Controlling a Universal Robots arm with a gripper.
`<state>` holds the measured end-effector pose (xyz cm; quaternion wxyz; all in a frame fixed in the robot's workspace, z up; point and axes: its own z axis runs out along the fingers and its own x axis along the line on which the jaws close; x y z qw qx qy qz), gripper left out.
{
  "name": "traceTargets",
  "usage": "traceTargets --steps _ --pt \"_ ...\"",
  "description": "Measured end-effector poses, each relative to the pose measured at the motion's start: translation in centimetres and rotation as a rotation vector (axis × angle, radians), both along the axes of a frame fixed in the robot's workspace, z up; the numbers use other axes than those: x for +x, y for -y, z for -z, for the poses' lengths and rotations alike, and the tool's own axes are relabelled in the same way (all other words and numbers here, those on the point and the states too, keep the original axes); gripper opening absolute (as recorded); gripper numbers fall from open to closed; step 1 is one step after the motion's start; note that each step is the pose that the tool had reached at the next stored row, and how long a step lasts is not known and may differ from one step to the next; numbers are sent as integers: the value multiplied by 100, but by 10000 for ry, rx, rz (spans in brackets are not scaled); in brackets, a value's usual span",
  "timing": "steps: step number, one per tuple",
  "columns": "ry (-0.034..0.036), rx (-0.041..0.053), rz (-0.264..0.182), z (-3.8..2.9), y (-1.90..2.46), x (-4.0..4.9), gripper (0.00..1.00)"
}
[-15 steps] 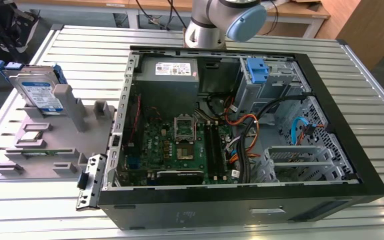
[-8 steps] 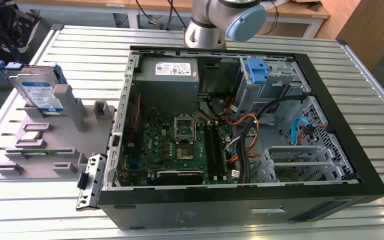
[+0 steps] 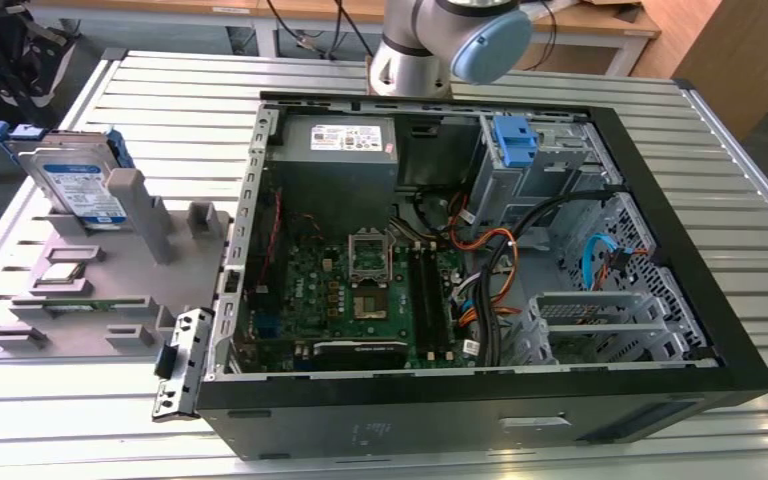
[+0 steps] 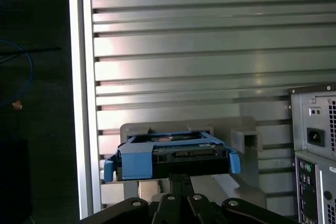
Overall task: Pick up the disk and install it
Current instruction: 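Reach for the disk, then pick up the disk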
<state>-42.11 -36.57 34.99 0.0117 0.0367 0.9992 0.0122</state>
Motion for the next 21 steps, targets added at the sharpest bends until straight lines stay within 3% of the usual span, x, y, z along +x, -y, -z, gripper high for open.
traceTargets --steps 21 --pt "0 -8 -4 -4 -10 -9 11"
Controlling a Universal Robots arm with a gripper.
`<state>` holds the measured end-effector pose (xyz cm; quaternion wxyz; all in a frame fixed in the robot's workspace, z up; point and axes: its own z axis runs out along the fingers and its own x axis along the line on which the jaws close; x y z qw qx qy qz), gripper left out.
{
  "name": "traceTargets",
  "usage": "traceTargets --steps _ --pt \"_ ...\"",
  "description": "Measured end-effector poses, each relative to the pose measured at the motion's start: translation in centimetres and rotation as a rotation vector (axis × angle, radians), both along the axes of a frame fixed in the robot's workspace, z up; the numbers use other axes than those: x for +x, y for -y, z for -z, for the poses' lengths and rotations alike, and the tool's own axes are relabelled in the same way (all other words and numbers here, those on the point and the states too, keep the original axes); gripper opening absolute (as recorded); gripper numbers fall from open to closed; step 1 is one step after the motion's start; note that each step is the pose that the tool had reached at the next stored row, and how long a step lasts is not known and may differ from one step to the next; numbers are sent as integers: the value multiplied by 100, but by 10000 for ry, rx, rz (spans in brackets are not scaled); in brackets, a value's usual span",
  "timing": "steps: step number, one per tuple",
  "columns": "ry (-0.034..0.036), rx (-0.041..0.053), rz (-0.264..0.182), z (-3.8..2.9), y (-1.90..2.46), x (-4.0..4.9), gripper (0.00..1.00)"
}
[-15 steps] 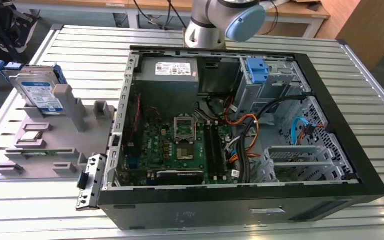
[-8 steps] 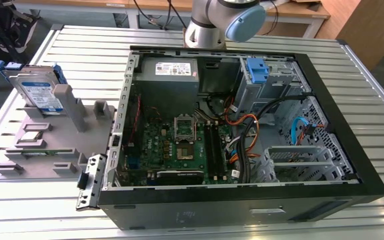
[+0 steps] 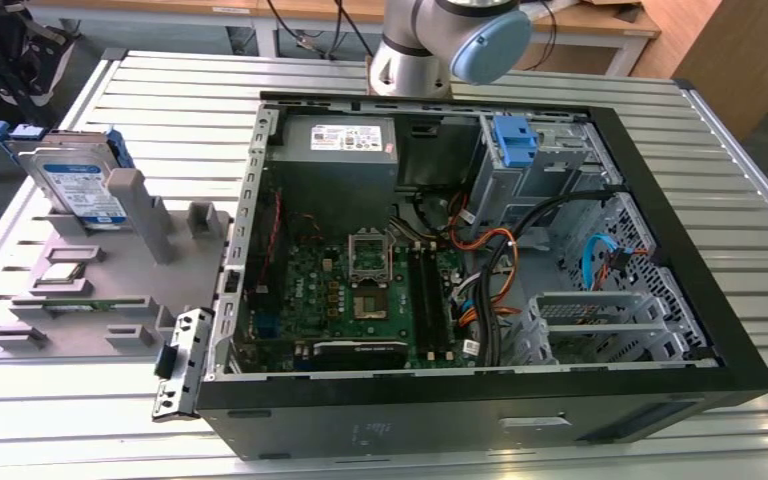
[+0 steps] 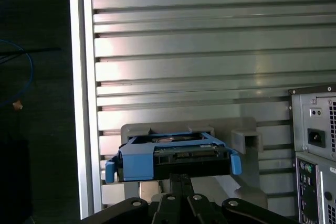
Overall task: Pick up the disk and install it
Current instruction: 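Pick up the disk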
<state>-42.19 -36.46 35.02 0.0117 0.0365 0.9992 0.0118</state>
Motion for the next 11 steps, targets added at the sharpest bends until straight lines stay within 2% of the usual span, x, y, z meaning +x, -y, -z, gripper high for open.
traceTargets --steps 11 --pt "0 0 -286 0 0 -2 11"
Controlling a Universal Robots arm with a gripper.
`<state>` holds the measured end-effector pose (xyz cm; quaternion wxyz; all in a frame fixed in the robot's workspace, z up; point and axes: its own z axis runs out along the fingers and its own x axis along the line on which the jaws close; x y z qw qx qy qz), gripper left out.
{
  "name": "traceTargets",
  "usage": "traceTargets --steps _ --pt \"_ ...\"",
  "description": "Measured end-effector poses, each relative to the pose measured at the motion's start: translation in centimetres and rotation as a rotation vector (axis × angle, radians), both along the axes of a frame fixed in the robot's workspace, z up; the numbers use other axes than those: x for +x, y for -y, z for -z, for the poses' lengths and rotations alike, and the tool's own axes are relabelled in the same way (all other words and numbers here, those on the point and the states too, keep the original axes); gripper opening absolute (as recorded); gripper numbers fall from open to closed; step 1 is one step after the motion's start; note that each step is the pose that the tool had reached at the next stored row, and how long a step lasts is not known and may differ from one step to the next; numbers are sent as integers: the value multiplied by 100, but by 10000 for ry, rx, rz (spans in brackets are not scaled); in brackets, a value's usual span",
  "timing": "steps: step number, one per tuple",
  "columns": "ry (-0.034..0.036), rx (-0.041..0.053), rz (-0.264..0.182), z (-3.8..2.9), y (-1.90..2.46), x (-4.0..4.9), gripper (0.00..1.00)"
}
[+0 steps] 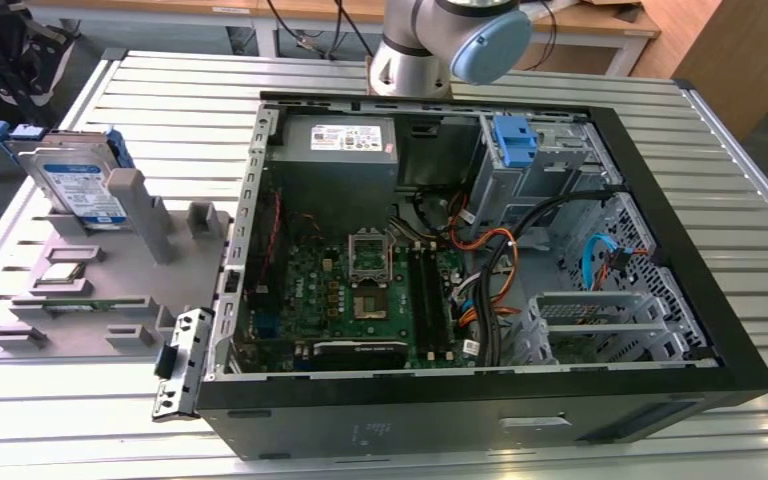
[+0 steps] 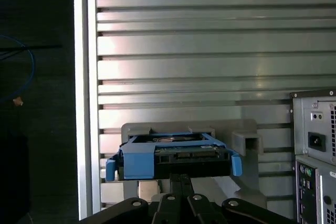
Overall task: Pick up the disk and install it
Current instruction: 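Pick up the disk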
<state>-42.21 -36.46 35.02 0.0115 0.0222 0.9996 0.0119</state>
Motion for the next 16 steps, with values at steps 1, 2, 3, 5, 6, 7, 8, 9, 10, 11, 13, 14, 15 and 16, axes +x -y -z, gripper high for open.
traceTargets --steps 1,2,3,5,6,7,8,9,10,11,13,14,15,16 --pt "1 0 -27 0 0 0 11" --pt "1 1 -53 0 0 0 11" --pt "1 1 -82 0 0 0 11" --pt "0 1 -179 0 0 0 11" --pt "0 1 -254 0 0 -1 11" --pt "0 0 -347 0 0 -1 11" --pt "0 0 -453 0 0 -1 11" --pt "0 0 -553 0 0 -1 11" --pt "-1 0 -671 1 0 -1 11" --pt "0 0 -808 2 0 -1 11" --pt "0 0 -1112 3 0 -1 11" --pt "0 0 -1259 4 0 -1 11" --pt "0 0 -1423 5 0 -1 11" --pt "0 0 -1574 5 0 -1 11"
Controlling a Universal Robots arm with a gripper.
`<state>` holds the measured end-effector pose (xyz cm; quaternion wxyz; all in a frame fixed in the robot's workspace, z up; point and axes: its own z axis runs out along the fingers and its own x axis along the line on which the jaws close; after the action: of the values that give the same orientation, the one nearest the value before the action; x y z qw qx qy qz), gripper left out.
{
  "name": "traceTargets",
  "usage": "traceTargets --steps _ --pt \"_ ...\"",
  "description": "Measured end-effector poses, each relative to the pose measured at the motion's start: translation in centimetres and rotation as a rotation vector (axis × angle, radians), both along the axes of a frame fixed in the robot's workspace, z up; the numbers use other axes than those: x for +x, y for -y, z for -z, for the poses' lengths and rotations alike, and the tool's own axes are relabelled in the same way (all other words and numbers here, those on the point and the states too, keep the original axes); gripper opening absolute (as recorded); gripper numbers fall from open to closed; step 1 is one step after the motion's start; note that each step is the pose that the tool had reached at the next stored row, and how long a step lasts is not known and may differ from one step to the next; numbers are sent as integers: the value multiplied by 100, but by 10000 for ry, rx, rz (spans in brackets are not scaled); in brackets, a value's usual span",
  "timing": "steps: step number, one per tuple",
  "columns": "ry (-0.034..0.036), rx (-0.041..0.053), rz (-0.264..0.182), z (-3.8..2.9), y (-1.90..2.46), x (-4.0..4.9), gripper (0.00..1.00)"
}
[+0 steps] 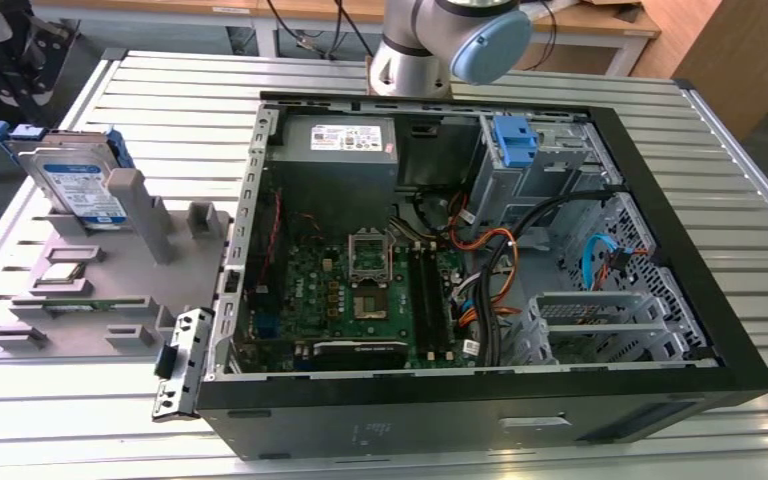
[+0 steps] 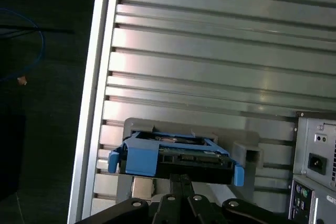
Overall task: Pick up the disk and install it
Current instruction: 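Pick up the disk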
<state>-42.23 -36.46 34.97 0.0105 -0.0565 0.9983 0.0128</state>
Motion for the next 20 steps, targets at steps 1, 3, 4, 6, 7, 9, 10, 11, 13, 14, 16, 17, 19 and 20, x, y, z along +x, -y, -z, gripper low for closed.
traceTargets --steps 1,3,4,6,7,9,10,11,13,14,16,17,19,20 --pt "0 0 -157 1 0 0 11" --pt "0 0 -505 2 0 0 11" --pt "0 0 -667 3 0 0 11" --pt "0 0 -993 4 0 0 11" --pt "0 0 -1155 5 0 0 11" --pt "0 0 -1497 6 0 0 11" --pt "0 0 -1662 7 0 0 11" --pt "0 0 -1823 8 0 0 11" --pt "0 0 -2139 9 0 0 11" --pt "0 0 -2297 9 0 0 11" --pt "0 0 -2623 11 0 0 11" --pt "0 0 -2807 11 0 0 11" --pt "0 0 -3152 12 0 0 11" --pt "0 0 -3326 13 0 0 11"
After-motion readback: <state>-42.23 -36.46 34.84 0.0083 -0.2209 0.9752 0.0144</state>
